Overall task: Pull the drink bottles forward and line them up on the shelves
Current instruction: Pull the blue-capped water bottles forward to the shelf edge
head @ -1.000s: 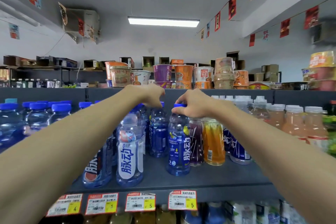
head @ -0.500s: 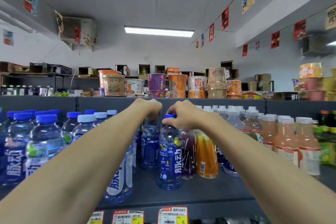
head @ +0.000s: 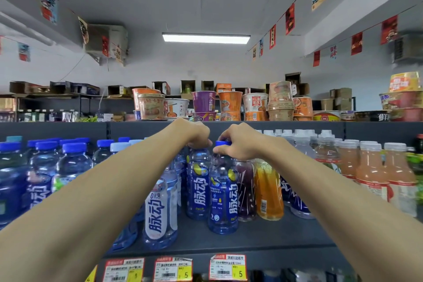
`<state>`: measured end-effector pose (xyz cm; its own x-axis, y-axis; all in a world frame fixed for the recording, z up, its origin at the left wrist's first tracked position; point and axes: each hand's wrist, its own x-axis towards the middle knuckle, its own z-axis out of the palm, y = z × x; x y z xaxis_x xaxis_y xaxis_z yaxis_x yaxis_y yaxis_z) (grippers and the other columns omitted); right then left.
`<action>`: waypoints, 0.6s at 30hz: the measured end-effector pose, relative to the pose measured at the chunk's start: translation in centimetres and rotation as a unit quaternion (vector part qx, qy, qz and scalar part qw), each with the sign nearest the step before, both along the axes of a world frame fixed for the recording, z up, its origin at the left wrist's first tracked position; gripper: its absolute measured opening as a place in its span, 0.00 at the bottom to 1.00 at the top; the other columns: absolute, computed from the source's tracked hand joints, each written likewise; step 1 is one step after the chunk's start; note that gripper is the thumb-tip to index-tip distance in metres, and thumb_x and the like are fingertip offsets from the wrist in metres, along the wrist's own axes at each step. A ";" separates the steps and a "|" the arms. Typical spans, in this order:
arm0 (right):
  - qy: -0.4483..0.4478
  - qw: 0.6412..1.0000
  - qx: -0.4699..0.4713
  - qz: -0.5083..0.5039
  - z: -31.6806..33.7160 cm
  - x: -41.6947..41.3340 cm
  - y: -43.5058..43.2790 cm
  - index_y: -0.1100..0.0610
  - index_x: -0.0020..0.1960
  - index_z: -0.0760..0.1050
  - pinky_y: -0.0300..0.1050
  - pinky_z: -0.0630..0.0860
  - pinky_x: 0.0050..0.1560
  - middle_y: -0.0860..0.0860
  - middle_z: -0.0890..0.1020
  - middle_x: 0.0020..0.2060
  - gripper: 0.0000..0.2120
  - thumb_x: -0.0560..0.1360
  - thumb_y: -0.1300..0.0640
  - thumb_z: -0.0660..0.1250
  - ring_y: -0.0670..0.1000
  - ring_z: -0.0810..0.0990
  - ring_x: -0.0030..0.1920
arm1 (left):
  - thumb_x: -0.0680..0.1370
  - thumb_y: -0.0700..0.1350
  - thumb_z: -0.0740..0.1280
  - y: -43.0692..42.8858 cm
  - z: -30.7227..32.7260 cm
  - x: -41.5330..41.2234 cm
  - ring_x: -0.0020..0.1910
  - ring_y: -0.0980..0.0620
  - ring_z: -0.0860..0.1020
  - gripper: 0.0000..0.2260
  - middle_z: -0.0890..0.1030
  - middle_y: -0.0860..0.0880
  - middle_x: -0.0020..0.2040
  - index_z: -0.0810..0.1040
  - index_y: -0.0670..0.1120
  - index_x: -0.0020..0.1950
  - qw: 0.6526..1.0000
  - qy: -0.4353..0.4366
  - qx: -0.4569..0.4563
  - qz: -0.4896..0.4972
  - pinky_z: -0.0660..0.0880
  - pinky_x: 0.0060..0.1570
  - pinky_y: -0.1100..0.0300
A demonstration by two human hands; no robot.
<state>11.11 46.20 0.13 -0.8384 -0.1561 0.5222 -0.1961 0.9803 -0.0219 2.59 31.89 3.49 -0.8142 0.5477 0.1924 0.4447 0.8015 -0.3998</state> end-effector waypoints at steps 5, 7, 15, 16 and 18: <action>0.006 1.000 0.002 0.003 -0.1 -0.3 0.0 0.55 0.60 0.82 0.41 0.77 0.43 0.49 0.85 0.45 0.23 0.77 0.38 0.68 0.46 0.80 0.42 | 0.82 0.64 0.56 -0.7 0.0 0.1 0.45 0.48 0.79 0.27 0.80 0.44 0.51 0.79 0.42 0.57 1.000 -0.012 -0.001 -0.008 0.72 0.40 0.56; 0.009 1.000 -0.004 0.007 -0.1 -0.3 0.1 0.55 0.60 0.82 0.40 0.75 0.42 0.49 0.85 0.46 0.23 0.76 0.38 0.68 0.45 0.80 0.42 | 0.79 0.67 0.60 -0.9 0.0 0.0 0.50 0.46 0.81 0.28 0.81 0.44 0.53 0.79 0.43 0.59 1.000 -0.017 -0.008 -0.007 0.76 0.45 0.54; 0.006 1.000 -0.005 0.009 -0.3 -0.1 0.3 0.55 0.62 0.81 0.42 0.74 0.46 0.51 0.85 0.49 0.23 0.77 0.39 0.68 0.49 0.80 0.45 | 0.78 0.63 0.67 -1.4 0.0 -0.3 0.49 0.46 0.81 0.23 0.81 0.45 0.51 0.79 0.44 0.59 0.999 -0.006 0.012 -0.034 0.78 0.48 0.53; 0.005 1.000 -0.004 0.010 -0.3 -0.1 0.2 0.55 0.62 0.82 0.42 0.74 0.46 0.51 0.85 0.48 0.23 0.77 0.39 0.68 0.49 0.80 0.45 | 0.78 0.63 0.67 -1.5 0.1 -0.3 0.48 0.46 0.81 0.24 0.81 0.46 0.51 0.79 0.44 0.60 0.999 -0.002 0.009 -0.032 0.78 0.47 0.53; 0.005 1.000 -0.005 0.012 -0.3 0.0 0.1 0.55 0.62 0.81 0.42 0.74 0.46 0.51 0.85 0.49 0.22 0.77 0.40 0.68 0.49 0.80 0.45 | 0.77 0.63 0.67 -1.5 0.1 -0.4 0.46 0.47 0.81 0.23 0.81 0.46 0.51 0.79 0.44 0.60 0.999 0.007 0.006 -0.032 0.78 0.46 0.54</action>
<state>11.16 46.35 -0.22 -0.8295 -0.1715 0.5315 -0.2207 0.9749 -0.0299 2.20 30.40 3.57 -0.7749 0.5963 0.2094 0.4901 0.7762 -0.3968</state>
